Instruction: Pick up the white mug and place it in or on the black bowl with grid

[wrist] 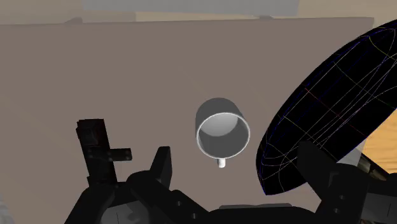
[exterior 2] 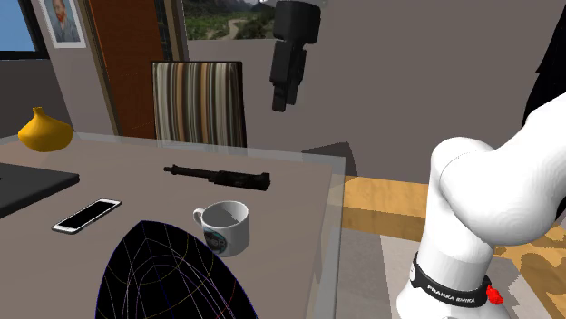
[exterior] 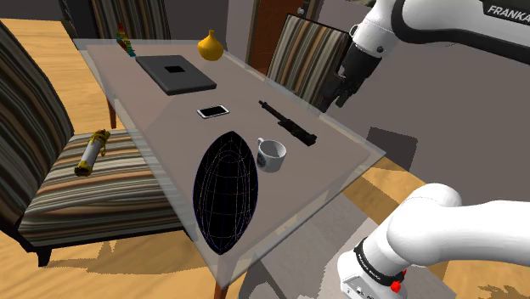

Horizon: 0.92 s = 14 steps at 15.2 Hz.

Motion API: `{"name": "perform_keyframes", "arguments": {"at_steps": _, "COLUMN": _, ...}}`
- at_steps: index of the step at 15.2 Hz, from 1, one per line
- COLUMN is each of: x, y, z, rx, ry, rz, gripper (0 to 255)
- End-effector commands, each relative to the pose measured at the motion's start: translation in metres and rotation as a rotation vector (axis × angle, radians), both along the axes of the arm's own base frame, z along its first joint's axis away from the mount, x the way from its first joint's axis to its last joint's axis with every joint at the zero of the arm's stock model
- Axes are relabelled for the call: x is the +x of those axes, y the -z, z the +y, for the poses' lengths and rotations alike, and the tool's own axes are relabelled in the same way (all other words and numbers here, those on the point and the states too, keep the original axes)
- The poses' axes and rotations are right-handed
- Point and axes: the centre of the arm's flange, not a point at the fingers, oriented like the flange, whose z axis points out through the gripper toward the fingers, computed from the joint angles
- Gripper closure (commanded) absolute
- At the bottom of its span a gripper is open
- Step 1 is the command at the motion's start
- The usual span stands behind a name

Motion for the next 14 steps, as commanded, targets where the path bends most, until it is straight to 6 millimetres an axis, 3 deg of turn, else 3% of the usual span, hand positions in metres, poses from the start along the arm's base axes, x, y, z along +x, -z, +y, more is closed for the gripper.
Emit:
{"name": "perform_keyframes", "arguments": {"at_steps": 1, "x": 0.000, "y": 0.000, "z": 0.000, "rx": 0.000, "ry": 0.000, "rz": 0.000, "gripper": 0}}
{"name": "perform_keyframes", "arguments": {"at_steps": 14, "x": 0.086, "y": 0.149, "z": -0.011, "rx": 0.010, "ry": -0.007, "rz": 0.005, "gripper": 0}}
